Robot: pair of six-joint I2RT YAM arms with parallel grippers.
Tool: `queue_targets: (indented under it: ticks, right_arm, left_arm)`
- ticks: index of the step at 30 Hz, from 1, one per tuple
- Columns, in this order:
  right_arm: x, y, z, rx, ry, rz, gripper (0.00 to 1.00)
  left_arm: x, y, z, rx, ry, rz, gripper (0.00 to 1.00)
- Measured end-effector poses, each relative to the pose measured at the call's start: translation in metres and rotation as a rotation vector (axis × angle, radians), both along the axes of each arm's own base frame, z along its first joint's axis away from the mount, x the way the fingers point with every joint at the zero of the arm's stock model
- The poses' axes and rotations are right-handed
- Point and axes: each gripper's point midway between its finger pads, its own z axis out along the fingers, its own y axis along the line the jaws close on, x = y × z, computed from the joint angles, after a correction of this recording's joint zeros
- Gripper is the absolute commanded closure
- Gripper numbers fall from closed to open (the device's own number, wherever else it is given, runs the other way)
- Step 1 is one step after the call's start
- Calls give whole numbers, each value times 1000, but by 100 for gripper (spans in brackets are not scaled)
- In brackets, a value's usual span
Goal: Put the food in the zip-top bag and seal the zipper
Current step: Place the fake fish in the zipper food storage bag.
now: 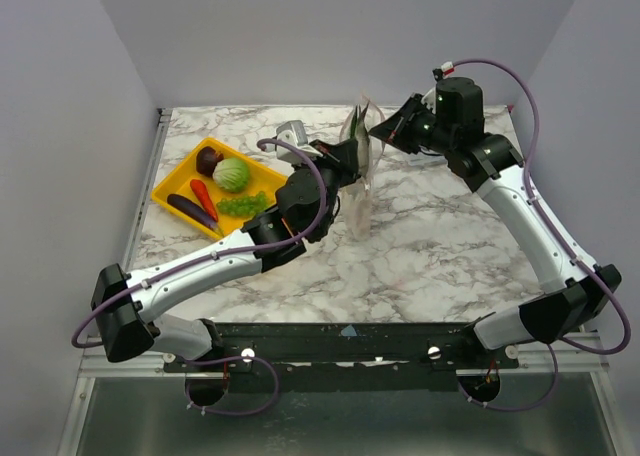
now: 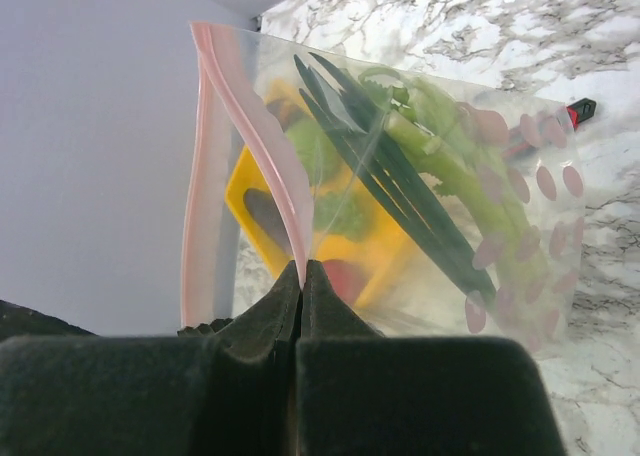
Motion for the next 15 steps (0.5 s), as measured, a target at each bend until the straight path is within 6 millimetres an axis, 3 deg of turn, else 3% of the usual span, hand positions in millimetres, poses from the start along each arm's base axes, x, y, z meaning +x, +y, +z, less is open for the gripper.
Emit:
queue_targets:
  ticks: [3,6,9,15]
  right_arm:
    - [1,-1,-3,0,-8,-9,100]
    - [3,-1,-3,1,-14,-13,100]
    - [3,-2,-3,-1,-18,-16,100]
    - [4,-3,-4,-23,-32,-8,100]
  left_arm:
    - [-5,0,-10,14,28,-14,51]
    - [-8,2,-11,21,36,-31,35]
    - [-17,7,-6,30,29,-62,27]
    - [-39,38,14,91,2,-103,25]
